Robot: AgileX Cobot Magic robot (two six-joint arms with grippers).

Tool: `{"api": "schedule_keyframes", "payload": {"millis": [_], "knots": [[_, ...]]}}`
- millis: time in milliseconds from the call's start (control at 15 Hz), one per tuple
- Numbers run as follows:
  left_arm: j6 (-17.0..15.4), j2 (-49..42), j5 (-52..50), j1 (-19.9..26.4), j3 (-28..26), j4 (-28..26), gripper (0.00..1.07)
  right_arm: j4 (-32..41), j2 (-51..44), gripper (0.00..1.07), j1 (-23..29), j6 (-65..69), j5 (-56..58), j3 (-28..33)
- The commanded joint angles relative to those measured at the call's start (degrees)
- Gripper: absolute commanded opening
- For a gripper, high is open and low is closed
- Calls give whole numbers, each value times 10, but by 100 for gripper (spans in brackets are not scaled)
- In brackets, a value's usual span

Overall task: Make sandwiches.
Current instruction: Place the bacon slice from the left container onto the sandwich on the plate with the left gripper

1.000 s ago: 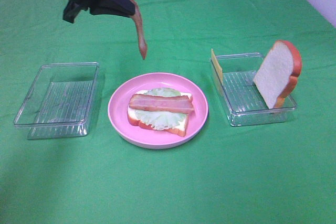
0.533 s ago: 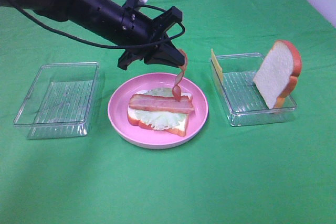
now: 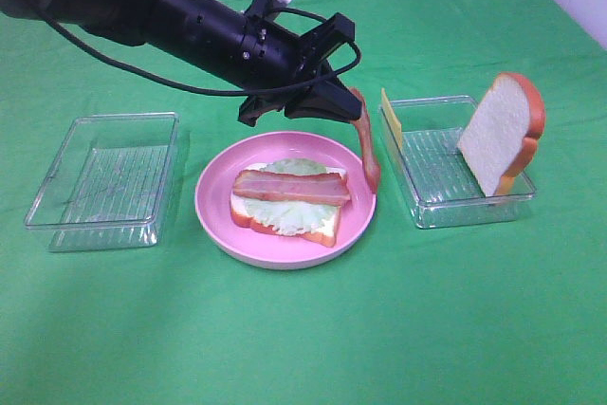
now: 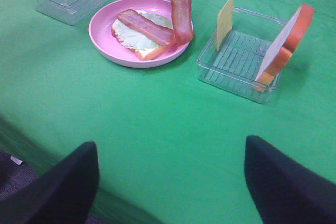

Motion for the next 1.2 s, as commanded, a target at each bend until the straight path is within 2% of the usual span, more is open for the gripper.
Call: {"api": "schedule_keyframes", "payload": {"millis": [67, 200, 400, 533, 800, 867, 933, 1000, 1133, 1200], "knots": [[7, -1, 5, -3, -2, -29, 0, -5, -9, 72, 0, 6, -6, 1], [17, -1, 4, -3, -2, -22, 0, -5, -9, 72, 0, 6, -6, 1], [13, -1, 7, -3, -2, 51, 0, -5, -9, 72, 0, 6, -6, 1], [-31, -1, 15, 3, -2, 128, 0, -5, -9, 72, 0, 6, -6, 1], [-97, -4, 13, 25, -2, 210, 0, -5, -9, 72, 0, 6, -6, 1], [-132, -4, 2, 25, -2, 269, 0, -5, -9, 72, 0, 6, -6, 1], [-172, -4, -1, 23, -2, 296, 0, -5, -9, 72, 0, 6, -6, 1], [-193, -4, -2, 23, -2, 312, 0, -5, -9, 72, 0, 6, -6, 1], [-244, -6, -2, 23, -2, 375, 2, -5, -9, 72, 0, 6, -6, 1], [-259, -9, -2, 23, -2, 402, 3, -5, -9, 72, 0, 6, -6, 1]]}}
